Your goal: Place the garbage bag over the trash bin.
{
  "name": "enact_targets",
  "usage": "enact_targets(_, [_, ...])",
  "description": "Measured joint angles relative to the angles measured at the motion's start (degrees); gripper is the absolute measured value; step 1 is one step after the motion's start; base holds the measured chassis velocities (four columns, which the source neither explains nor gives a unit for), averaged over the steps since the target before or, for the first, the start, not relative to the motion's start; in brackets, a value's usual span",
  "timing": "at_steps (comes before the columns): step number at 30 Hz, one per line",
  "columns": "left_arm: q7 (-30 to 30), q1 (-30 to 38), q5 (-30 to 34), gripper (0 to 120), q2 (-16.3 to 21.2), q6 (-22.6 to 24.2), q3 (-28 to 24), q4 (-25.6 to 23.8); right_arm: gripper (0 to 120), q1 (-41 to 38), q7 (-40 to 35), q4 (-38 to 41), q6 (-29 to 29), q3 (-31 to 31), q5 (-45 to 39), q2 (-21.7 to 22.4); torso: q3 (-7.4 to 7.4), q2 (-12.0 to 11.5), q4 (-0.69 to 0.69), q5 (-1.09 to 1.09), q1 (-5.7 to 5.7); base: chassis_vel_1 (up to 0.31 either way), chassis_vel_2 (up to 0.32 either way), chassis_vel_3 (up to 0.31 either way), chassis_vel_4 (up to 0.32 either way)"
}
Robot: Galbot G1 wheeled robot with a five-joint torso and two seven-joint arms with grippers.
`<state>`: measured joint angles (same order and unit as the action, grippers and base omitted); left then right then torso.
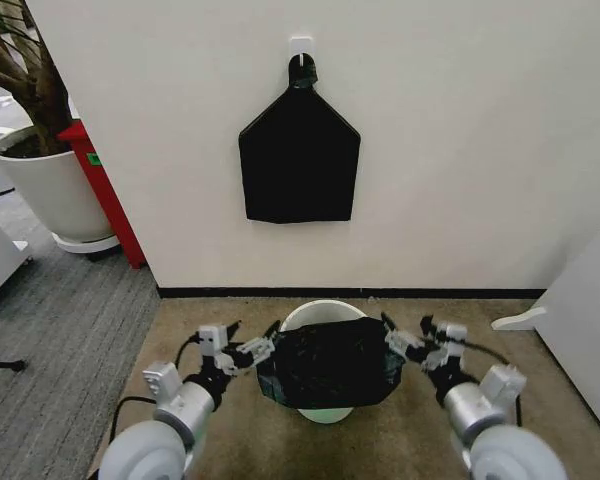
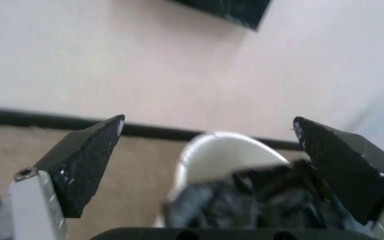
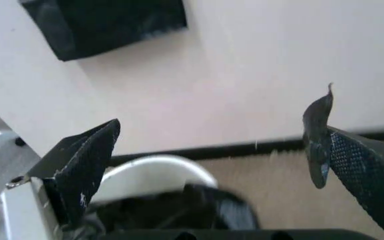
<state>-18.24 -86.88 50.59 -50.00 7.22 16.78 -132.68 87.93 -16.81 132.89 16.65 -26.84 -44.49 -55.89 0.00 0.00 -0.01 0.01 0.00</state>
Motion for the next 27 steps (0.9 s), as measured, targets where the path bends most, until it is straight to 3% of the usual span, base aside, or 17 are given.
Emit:
enact_targets(3, [2.6, -4.3, -7.6, 100, -0.7, 0.0, 5.0, -0.5, 100, -3.6, 5.4, -2.1, 4.0, -1.3, -0.1, 5.7, 0.00, 0.0, 0.01, -0.02, 0.00, 0.000, 0.000, 0.000, 0.000])
enact_targets(5, [3.2, -4.8, -8.5, 100, -0.8, -0.2, 5.5, -0.5, 100, -4.3, 6.2, -2.7, 4.4, -1.3, -0.1, 6.6, 0.00, 0.0, 0.01, -0.01, 0.00, 0.000, 0.000, 0.000, 0.000])
enact_targets(6, [6.0, -7.0, -12.5, 100, -1.3, -1.0, 8.0, -0.5, 100, -6.7, 8.4, -5.0, 5.4, -0.9, -0.1, 9.2, 0.00, 0.0, 0.01, 0.00, 0.00, 0.000, 0.000, 0.000, 0.000])
enact_targets(10, [11.4, -12.7, -20.1, 100, -4.1, -3.3, 14.2, -1.0, 100, -19.5, 17.0, -13.9, 11.1, 4.0, -0.1, 15.1, 0.01, 0.0, 0.02, 0.02, 0.00, 0.000, 0.000, 0.000, 0.000])
enact_targets(13, [12.4, -14.3, -22.5, 100, -6.0, -4.4, 15.8, -1.4, 100, -24.2, 19.9, -16.5, 12.9, 6.6, -0.3, 16.4, 0.01, 0.0, 0.01, -0.01, 0.00, 0.000, 0.000, 0.000, 0.000])
enact_targets(18, [14.8, -20.2, -29.5, 100, -16.0, -7.7, 18.5, -3.9, 100, -38.8, 25.8, -21.8, 21.3, 18.7, -5.0, 19.4, 0.00, 0.0, 0.02, 0.01, 0.00, 0.000, 0.000, 0.000, 0.000])
enact_targets(19, [14.8, -20.2, -29.5, 100, -16.0, -7.7, 18.5, -3.9, 100, -38.8, 25.8, -21.8, 21.3, 18.7, -5.0, 19.4, 0.00, 0.0, 0.02, 0.01, 0.00, 0.000, 0.000, 0.000, 0.000])
enact_targets(22, [15.2, -22.5, -32.5, 100, -20.4, -9.4, 17.9, -4.7, 100, -49.2, 27.4, -24.9, 25.3, 28.2, -7.0, 19.7, 0.01, 0.0, 0.02, -0.01, 0.00, 0.000, 0.000, 0.000, 0.000])
enact_targets(27, [15.5, -24.1, -35.8, 100, -24.0, -11.8, 17.4, -4.8, 100, -59.8, 28.3, -30.3, 25.8, 40.5, -8.4, 18.6, 0.01, 0.0, 0.01, 0.02, 0.00, 0.000, 0.000, 0.000, 0.000])
